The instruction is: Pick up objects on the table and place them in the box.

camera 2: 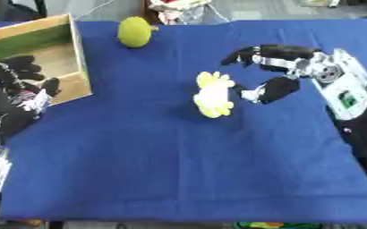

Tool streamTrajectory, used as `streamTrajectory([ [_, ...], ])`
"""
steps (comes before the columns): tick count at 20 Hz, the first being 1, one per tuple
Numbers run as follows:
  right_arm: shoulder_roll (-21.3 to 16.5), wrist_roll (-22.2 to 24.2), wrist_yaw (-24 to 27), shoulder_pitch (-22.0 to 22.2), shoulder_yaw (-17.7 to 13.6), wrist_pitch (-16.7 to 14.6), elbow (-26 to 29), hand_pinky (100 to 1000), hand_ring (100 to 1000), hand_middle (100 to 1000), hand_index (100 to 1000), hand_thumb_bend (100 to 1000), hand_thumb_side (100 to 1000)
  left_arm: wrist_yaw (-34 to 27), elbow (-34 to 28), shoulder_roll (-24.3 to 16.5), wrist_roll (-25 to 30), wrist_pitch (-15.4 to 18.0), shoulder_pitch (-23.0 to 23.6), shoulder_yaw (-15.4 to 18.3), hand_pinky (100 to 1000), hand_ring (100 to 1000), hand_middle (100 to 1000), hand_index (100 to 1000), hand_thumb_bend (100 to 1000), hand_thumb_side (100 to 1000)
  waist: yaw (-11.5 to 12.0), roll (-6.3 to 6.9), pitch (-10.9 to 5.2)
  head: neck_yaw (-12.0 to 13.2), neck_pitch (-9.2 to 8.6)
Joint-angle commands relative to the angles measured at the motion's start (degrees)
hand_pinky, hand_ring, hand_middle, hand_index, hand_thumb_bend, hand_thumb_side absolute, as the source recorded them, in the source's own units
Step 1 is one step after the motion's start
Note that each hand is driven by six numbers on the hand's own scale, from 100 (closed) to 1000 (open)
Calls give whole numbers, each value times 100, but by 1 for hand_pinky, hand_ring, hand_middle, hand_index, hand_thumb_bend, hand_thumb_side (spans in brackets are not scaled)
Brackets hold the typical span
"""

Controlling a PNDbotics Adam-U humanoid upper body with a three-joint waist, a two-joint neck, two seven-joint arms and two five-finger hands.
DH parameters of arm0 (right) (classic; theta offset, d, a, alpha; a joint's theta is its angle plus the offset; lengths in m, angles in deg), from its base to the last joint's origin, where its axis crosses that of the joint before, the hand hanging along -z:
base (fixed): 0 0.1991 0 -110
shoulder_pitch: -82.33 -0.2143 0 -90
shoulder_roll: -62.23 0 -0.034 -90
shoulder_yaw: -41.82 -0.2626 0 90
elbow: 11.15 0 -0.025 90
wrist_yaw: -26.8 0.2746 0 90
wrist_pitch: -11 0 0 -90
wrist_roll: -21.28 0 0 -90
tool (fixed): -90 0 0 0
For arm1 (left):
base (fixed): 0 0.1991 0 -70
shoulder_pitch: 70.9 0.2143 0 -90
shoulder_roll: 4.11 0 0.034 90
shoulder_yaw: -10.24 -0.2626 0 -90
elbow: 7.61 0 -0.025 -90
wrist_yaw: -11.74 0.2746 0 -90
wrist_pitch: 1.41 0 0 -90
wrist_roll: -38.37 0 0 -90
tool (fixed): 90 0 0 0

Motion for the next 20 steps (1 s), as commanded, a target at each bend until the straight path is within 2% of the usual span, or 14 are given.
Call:
streamTrajectory([
  [1,14,206,-256,-175,-102,-397,-87,876,982,955,980,100,543,-11,-71,-105,22,7,-65,3,503,623,601,768,493,365,18,12,-72,-19,29],
  [4,70,133,-412,-197,-101,-472,-160,923,1000,996,994,106,541,-13,-73,-104,26,10,-73,-1,503,624,601,768,492,366,32,19,-63,-28,29],
  [11,194,22,-723,-226,-73,-630,-243,931,1000,1000,1000,118,540,-16,-76,-99,40,14,-85,-8,504,624,601,768,491,366,49,30,-44,-47,29],
  [20,356,67,-887,-241,8,-769,-321,922,1000,985,992,110,555,-17,-77,-93,46,17,-85,-9,504,624,602,768,488,367,63,38,-38,-59,29],
])
